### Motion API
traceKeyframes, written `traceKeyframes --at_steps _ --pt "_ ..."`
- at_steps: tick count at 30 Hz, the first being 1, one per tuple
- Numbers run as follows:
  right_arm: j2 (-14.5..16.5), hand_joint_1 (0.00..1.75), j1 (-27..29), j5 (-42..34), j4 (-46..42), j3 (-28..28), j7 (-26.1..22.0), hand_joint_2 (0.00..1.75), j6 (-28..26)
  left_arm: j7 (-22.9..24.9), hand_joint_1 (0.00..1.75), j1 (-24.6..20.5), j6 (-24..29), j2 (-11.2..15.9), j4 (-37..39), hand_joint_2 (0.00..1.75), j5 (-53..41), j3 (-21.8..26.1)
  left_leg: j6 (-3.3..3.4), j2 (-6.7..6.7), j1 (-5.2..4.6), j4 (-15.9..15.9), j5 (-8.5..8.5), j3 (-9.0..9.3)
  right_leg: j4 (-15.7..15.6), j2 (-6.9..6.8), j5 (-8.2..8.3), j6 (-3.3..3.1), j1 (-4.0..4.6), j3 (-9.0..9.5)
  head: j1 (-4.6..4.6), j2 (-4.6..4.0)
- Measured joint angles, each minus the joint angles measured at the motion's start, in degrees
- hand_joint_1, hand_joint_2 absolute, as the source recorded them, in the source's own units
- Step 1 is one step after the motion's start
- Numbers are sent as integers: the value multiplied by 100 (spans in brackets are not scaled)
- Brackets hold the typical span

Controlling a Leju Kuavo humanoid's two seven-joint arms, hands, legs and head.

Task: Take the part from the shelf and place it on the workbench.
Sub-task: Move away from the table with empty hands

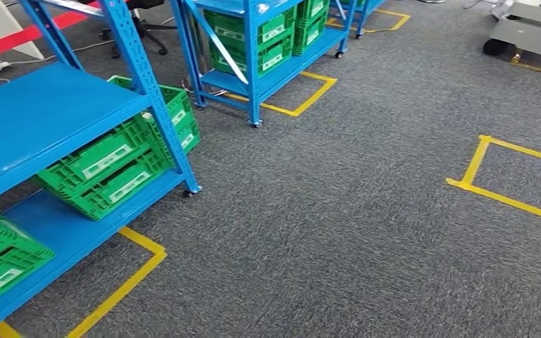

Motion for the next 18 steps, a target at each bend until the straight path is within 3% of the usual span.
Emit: traceKeyframes --at_steps 2,3,4,5,7,9,11,12,14,16,18 --pt "2 0 6 -72 1 -5 -83 0 -21 -108 0 -30 -21 2 -5 0 -44 44 12 -137 -2 3 7 -20 765 117 -301 7 -10 -378 5 0" --pt "12 0 2 -133 0 -16 -126 0 -41 -166 0 -34 -46 -2 -9 0 -122 55 12 -209 -3 5 7 -20 915 128 -291 4 -10 -472 7 0" --pt "28 0 -5 -213 -1 -40 -182 0 -67 -220 0 -32 -76 -14 -12 0 -235 54 10 -284 -2 7 6 -12 822 139 -154 -1 -13 -454 8 0" --pt "57 0 -14 -308 -1 -77 -249 0 -99 -280 0 -26 -100 -40 -15 0 -380 42 5 -360 -1 10 4 1 509 176 75 -10 -20 -329 7 0" --pt "141 0 -25 -523 -2 -188 -407 0 -172 -444 0 0 -130 -123 -22 0 -718 -30 -31 -514 -7 24 -5 13 -301 434 471 -30 -51 19 7 0" --pt "253 0 -27 -726 -3 -328 -546 0 -243 -649 0 61 -137 -217 -43 0 -1018 -144 -102 -648 -7 44 5 -23 -688 633 561 -46 -66 212 4 0" --pt "363 0 -31 -864 -7 -476 -611 0 -285 -806 0 148 -158 -286 -62 0 -1209 -223 -185 -778 15 45 34 -69 -712 552 554 -85 -57 241 1 0" --pt "412 0 -34 -899 -10 -541 -619 0 -291 -857 0 186 -183 -313 -67 0 -1273 -243 -221 -756 19 65 17 -93 -731 479 567 -118 -58 249 -2 0" --pt "486 0 -38 -920 -16 -645 -627 0 -295 -922 0 207 -245 -344 -72 0 -1399 -257 -276 -503 7 360 -185 -241 -778 314 593 -193 -68 268 -46 0" --pt "517 0 -35 -919 -19 -733 -624 0 -295 -966 0 169 -287 -356 -73 0 -1544 -272 -307 -186 2 1081 -559 -584 -784 124 583 -243 -43 272 -87 0" --pt "528 0 -42 -912 -20 -802 -612 0 -291 -983 0 143 -310 -357 -73 0 -1676 -296 -321 -86 11 1650 -741 -832 -781 -73 562 -266 -16 256 -91 0"
